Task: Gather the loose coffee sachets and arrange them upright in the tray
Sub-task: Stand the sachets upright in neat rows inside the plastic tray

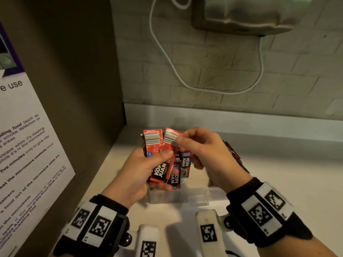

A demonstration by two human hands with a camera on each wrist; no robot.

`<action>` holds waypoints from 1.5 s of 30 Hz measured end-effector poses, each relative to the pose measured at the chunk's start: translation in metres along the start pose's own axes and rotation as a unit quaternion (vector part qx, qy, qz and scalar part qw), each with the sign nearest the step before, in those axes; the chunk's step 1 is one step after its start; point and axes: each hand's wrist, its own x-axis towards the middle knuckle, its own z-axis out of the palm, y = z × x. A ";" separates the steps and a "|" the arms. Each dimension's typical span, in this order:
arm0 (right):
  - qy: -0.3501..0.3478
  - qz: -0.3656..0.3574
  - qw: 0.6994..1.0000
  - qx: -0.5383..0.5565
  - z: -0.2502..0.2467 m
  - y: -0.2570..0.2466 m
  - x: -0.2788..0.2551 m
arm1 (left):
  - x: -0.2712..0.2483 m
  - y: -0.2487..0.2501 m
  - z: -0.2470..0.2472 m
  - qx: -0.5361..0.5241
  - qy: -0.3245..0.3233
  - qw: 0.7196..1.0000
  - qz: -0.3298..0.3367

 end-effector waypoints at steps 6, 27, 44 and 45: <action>-0.031 -0.056 0.995 0.078 -0.003 -0.006 -0.012 | 0.003 -0.004 0.005 0.007 0.050 0.999 -0.002; 0.093 -0.032 0.991 -0.090 -0.011 0.023 -0.021 | 0.005 0.002 0.007 -0.049 0.133 0.985 0.098; 0.107 0.145 0.964 -0.195 -0.018 0.066 0.029 | 0.010 0.001 -0.012 -0.123 0.183 0.975 0.022; 0.108 0.139 0.966 -0.187 -0.018 0.065 0.030 | 0.010 0.001 -0.012 -0.122 0.182 0.975 0.021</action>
